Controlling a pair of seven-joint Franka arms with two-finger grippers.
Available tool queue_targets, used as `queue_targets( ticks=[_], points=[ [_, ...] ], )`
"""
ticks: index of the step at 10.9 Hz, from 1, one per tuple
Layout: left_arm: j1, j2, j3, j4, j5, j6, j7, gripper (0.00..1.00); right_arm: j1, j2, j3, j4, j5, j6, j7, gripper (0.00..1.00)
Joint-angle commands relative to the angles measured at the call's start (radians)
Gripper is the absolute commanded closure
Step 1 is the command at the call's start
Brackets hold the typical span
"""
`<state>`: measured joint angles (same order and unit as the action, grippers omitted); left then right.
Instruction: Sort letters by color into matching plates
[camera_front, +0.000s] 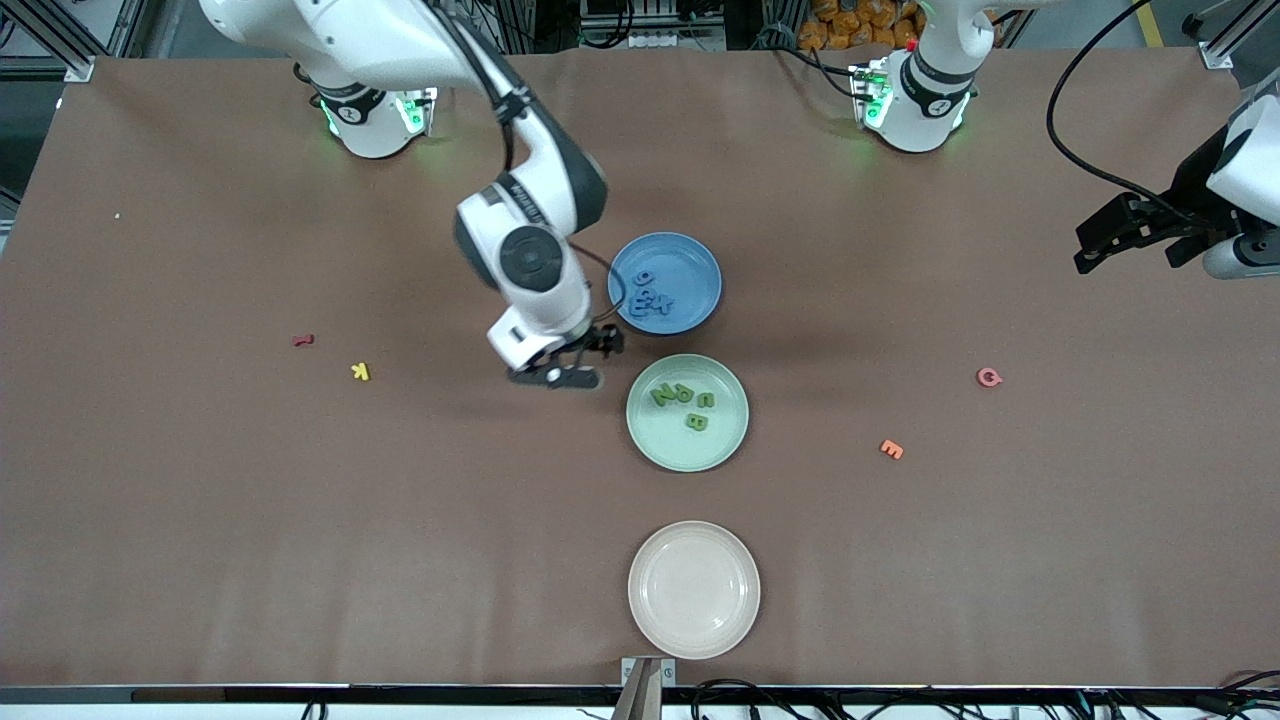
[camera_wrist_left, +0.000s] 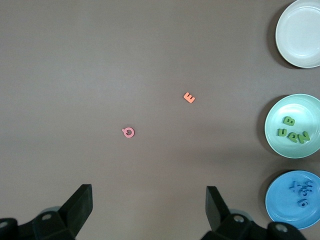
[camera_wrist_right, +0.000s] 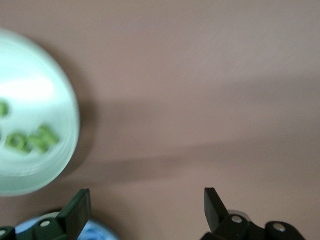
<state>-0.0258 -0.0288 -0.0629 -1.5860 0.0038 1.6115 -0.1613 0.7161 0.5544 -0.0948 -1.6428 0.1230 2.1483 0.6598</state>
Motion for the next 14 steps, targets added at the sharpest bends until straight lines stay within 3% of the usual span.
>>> queue_targets(
  ticks=[1, 8, 11, 14],
  points=[
    [0.001, -0.022, 0.000, -0.012, -0.002, -0.015, -0.006, 0.00, -0.075, -0.053, -0.086, -0.006, -0.054, -0.024, -0.118, 0.00],
    [0.000, -0.019, -0.001, -0.012, -0.004, -0.015, -0.004, 0.00, -0.270, -0.090, -0.267, 0.001, -0.059, -0.027, -0.500, 0.00],
    [0.000, -0.017, -0.003, -0.012, -0.004, -0.015, -0.003, 0.00, -0.361, -0.116, -0.273, 0.005, -0.059, -0.027, -0.616, 0.00],
    [0.000, -0.016, -0.003, -0.012, -0.002, -0.015, 0.000, 0.00, -0.438, -0.204, -0.272, 0.001, -0.052, -0.069, -0.712, 0.00]
  ],
)
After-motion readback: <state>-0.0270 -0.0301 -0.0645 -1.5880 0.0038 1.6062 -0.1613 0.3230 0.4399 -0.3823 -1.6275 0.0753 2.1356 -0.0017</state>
